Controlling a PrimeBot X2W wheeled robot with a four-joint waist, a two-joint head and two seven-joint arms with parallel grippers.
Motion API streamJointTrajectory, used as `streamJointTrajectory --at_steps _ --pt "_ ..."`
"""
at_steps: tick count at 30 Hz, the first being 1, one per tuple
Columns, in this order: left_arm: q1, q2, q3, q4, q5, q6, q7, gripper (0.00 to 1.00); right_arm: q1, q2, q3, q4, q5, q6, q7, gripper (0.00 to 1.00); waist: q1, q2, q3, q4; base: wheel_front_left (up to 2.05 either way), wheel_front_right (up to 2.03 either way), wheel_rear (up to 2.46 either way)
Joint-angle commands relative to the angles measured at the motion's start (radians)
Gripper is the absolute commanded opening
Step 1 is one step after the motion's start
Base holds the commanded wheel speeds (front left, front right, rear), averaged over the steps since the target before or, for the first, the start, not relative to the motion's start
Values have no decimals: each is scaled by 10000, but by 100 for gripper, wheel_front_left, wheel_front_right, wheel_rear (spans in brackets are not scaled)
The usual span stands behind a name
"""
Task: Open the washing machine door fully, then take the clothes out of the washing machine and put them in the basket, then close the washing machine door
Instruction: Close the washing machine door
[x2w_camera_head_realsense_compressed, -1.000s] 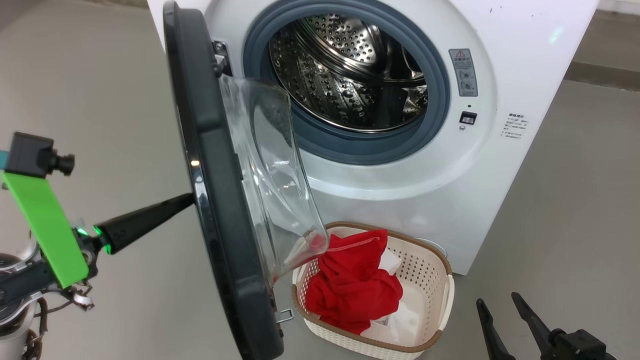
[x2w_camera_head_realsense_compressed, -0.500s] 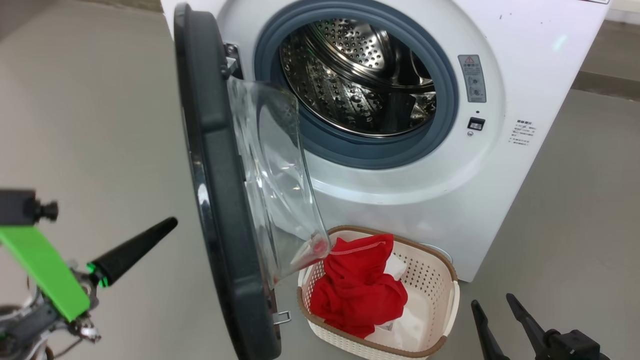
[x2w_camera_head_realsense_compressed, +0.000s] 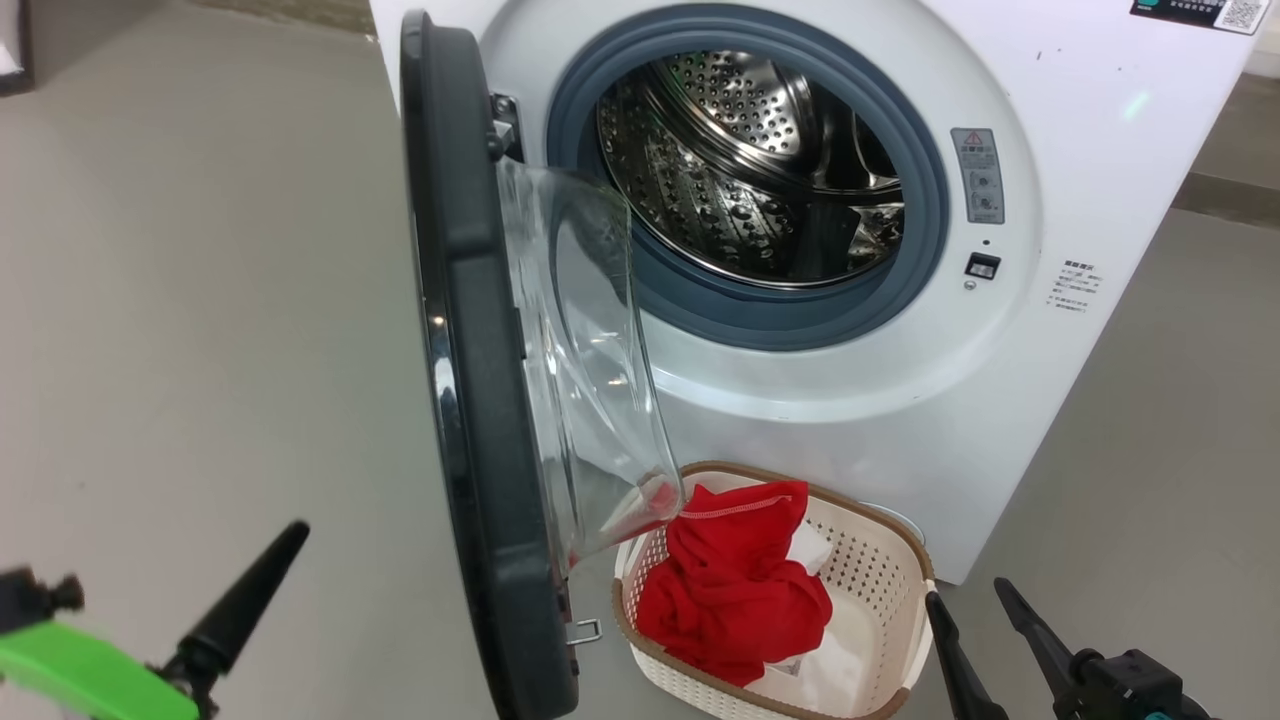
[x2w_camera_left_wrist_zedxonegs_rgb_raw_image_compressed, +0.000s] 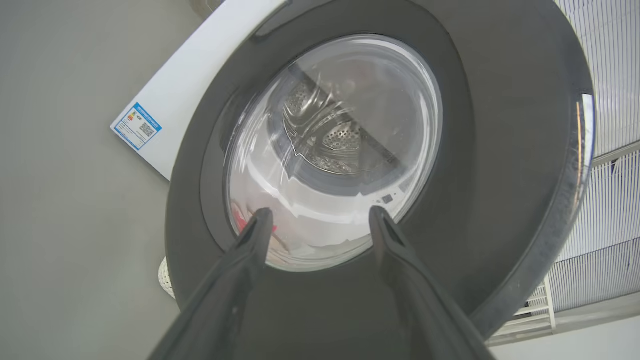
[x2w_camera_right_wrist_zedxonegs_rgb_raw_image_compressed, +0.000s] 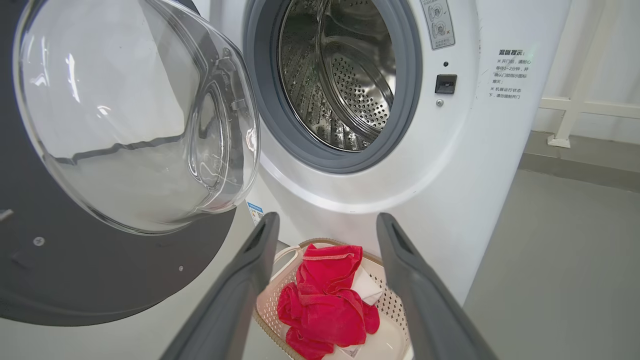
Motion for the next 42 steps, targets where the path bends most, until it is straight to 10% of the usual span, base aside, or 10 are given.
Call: streamJointTrajectory --at_steps 1,29,42 --pt "-52 248 377 -69 231 -69 -416 100 -440 -85 279 -179 126 4 -63 100 0 0 -16 54 0 0 0" --pt "956 153 -1956 2596 2658 -69 -6363 100 -693 -75 402 -24 325 4 -63 100 0 0 -51 0 0 0 0" --pt "1144 -1636 920 1909 9765 -69 -6450 100 -756 -74 222 -93 299 4 -63 100 0 0 -7 -17 0 0 0"
